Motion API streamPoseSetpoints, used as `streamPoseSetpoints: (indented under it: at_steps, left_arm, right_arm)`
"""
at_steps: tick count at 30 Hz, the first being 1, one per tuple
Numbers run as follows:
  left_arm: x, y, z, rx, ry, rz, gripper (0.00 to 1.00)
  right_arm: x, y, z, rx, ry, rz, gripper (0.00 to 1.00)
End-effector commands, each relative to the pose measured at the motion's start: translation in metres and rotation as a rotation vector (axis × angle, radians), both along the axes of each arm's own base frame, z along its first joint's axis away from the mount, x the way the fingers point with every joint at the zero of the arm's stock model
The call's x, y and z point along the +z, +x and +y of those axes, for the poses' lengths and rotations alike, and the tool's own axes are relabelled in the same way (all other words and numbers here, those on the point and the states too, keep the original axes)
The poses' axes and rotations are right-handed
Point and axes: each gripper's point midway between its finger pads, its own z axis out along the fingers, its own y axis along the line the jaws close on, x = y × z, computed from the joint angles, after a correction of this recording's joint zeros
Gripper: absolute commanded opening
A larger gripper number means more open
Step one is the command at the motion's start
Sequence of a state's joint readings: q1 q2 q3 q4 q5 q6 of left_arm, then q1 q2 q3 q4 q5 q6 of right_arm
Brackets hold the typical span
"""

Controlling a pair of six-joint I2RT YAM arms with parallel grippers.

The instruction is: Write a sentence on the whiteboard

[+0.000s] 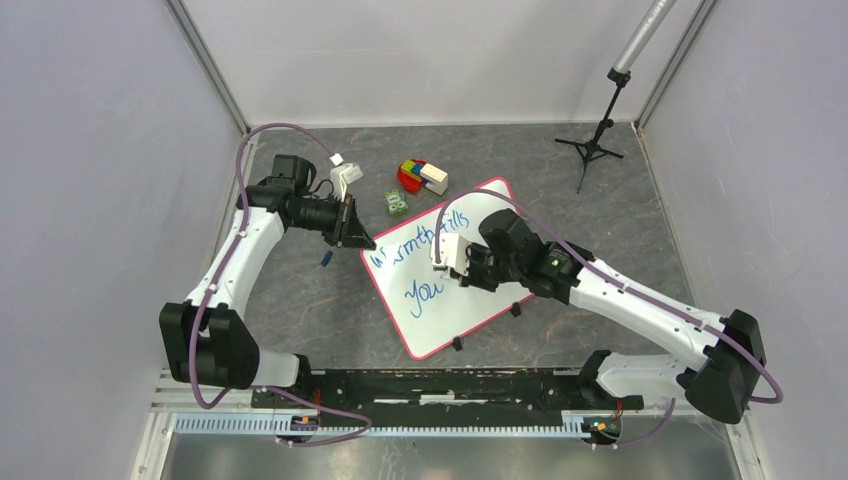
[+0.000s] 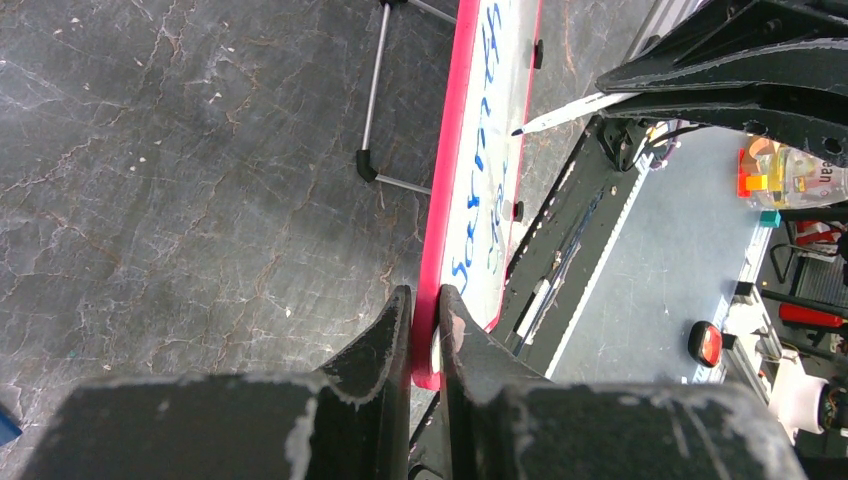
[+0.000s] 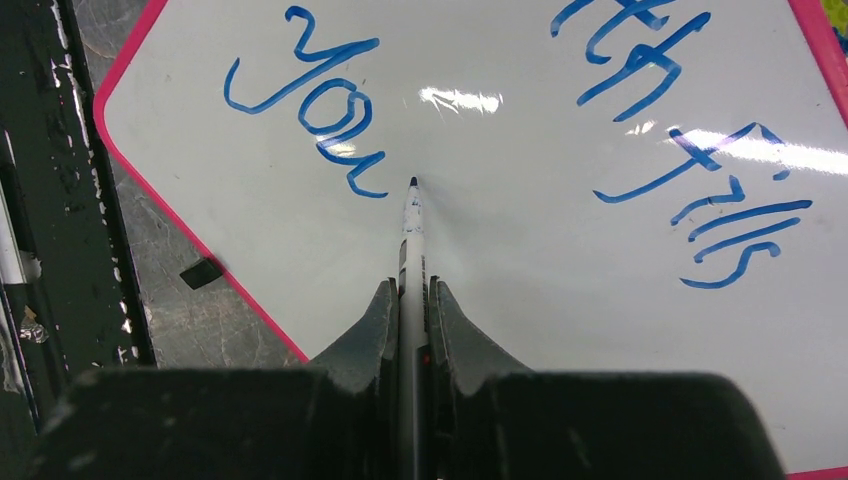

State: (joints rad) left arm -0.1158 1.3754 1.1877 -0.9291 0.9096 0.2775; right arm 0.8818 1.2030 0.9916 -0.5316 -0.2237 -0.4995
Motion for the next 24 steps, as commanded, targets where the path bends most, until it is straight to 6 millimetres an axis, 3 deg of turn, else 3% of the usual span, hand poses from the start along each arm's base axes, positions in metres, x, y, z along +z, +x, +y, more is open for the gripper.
streamPoseSetpoints:
  at_steps: [1, 7, 15, 24]
  left_arm:
    - [-0.001, 0.004, 0.003, 0.023, 0.039, -0.028, 0.02]
    - [-0.002, 0.004, 0.004, 0.024, 0.042, -0.029, 0.03]
    - [-0.002, 0.005, 0.003, 0.024, 0.04, -0.026, 0.02]
    - [-0.001, 0.005, 0.003, 0.023, 0.04, -0.03, 0.02]
  right_arm:
    - [0.016, 0.01, 0.01, 0.004, 0.036, -0.041, 0.0]
    - [0.011, 0.012, 0.012, 0.004, 0.032, -0.041, 0.0]
    - [-0.005, 0.012, -0.006, -0.036, -0.011, -0.026, 0.0]
    - [-0.033, -0.012, -0.02, 0.0, -0.046, 0.051, 0.0]
